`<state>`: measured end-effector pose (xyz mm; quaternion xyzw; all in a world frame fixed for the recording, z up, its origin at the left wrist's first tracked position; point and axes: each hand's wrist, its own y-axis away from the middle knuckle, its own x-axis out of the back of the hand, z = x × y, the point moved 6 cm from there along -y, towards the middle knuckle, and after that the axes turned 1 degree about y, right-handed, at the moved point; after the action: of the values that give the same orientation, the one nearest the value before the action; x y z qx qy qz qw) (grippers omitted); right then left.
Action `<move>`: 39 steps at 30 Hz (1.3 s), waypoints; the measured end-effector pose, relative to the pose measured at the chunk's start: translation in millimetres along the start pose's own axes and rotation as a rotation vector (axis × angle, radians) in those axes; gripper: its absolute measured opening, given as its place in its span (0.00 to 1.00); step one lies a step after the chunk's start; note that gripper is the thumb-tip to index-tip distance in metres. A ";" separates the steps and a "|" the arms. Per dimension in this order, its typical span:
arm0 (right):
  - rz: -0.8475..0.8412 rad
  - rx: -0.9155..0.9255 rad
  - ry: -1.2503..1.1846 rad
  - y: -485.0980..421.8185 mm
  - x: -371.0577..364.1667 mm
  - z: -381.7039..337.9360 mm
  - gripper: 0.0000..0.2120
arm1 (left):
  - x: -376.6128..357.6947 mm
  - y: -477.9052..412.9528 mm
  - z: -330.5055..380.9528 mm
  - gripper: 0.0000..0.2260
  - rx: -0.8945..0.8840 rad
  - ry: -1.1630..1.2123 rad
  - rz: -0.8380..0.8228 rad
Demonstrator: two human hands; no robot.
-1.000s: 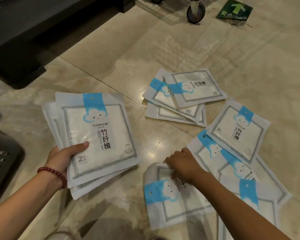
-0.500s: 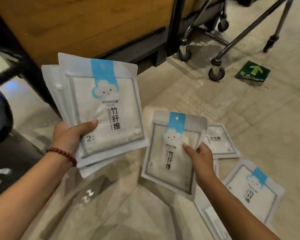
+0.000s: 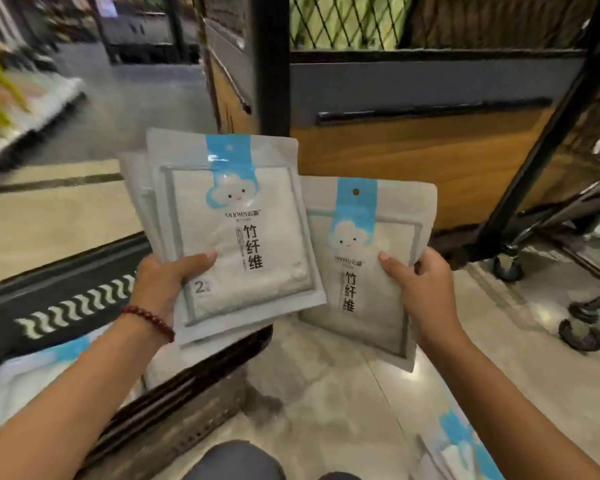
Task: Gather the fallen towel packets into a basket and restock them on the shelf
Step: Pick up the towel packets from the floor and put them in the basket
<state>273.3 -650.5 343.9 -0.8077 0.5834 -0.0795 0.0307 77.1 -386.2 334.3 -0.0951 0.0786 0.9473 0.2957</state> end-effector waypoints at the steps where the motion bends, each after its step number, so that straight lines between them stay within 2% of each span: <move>1: -0.044 0.032 -0.014 -5.0 -20.2 -11.9 0.04 | 22.7 -3.2 9.9 0.21 -0.011 0.008 0.053; 7: -0.268 0.065 -0.075 -6.2 -163.9 -45.3 0.03 | 162.8 -6.6 24.5 0.21 0.003 0.031 0.325; 12: -0.275 0.035 0.020 -2.1 -231.5 -30.9 0.01 | 220.4 -12.3 -9.2 0.18 0.114 0.063 0.439; 14: -0.290 0.030 0.105 -4.3 -249.6 -21.9 0.03 | 229.9 -18.1 -29.4 0.18 0.178 0.077 0.462; 18: -0.316 0.096 0.246 -6.7 -267.7 -2.1 0.05 | 238.2 -33.1 -77.6 0.18 0.331 0.057 0.445; 22: -0.314 0.080 0.322 -6.5 -275.3 18.5 0.06 | 238.5 -52.4 -122.1 0.21 0.452 0.037 0.443; 28: -0.367 0.106 0.516 -7.3 -289.7 38.1 0.04 | 219.9 -73.2 -171.1 0.30 0.688 0.013 0.393; 31: -0.395 0.111 0.599 -6.6 -301.3 50.6 0.03 | 212.8 -86.1 -181.9 0.37 0.704 -0.116 0.373; 35: -0.432 0.062 0.698 -1.6 -310.7 67.7 0.04 | 206.9 -87.7 -187.6 0.49 0.670 -0.417 0.329; 37: -0.439 0.064 0.723 -0.8 -311.7 69.8 0.05 | 204.7 -84.4 -186.7 0.48 0.636 -0.533 0.304; 39: -0.432 0.084 0.725 -1.1 -310.9 66.9 0.05 | 203.7 -85.2 -183.7 0.39 0.578 -0.633 0.278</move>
<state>190.0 -358.5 249.3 -0.8291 0.3701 -0.3868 -0.1611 -13.8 -243.6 102.1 0.2974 0.2577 0.8995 0.1898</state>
